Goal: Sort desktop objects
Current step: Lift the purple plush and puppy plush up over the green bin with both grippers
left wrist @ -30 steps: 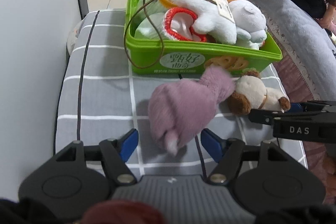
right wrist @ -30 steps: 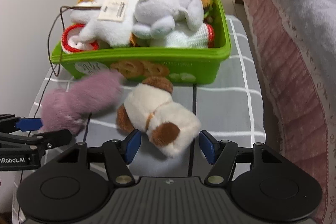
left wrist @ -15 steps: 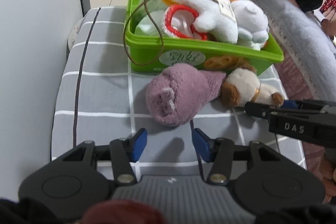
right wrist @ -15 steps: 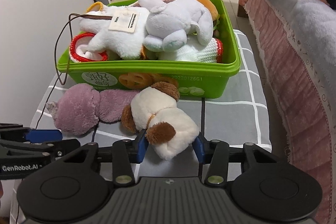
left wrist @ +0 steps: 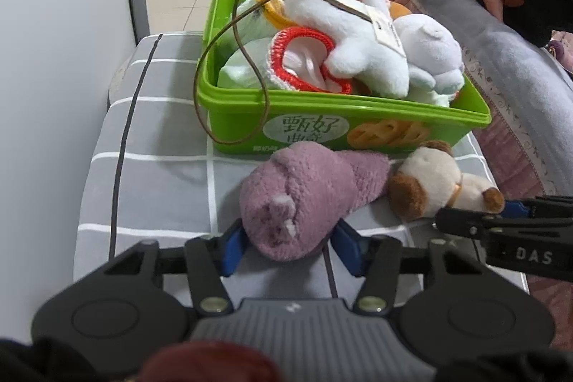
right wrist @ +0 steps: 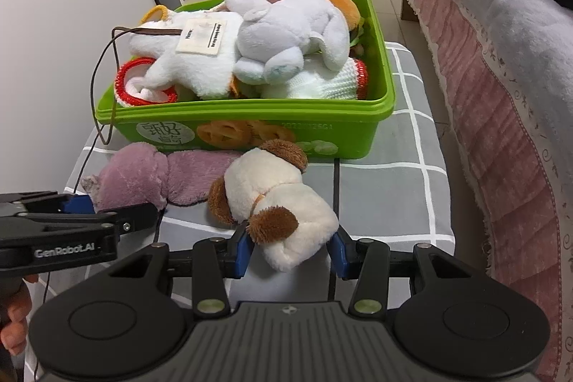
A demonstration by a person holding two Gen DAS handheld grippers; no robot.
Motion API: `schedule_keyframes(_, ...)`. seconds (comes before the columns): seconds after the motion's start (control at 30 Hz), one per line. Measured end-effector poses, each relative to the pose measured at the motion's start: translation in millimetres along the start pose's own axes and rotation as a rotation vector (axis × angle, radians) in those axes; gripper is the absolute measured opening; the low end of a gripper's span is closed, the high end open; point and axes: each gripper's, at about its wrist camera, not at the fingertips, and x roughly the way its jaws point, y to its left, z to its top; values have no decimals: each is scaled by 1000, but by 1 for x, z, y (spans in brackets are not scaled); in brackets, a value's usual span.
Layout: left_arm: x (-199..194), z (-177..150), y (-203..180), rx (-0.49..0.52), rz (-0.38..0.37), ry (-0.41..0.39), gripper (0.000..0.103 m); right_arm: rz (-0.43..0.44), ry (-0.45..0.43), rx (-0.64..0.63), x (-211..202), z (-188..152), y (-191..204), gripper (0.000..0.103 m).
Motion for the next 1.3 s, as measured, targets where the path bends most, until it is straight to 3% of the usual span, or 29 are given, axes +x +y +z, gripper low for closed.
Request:
schedule_keyframes(0.27,-17,2,1,-17,-5,7,42,11,-6,-7,-11,5,-2,41)
schedule_keyframes(0.57,-60,8,6,-22,-15,-75,42,52,-33,10,-43,9,4,38)
schedule_keyframes(0.77,-80,15,15,-55,19,-123,42,109,-72,44,-63,17,14,38)
schedule_keyframes(1.07,-109,49,29,-57,66,-190,42,115,-118,19,-91,60,31,38)
schedule_keyframes(1.3,-107,88,26,-12,98,-209,42,103,-142,-16,-96,105,41,38)
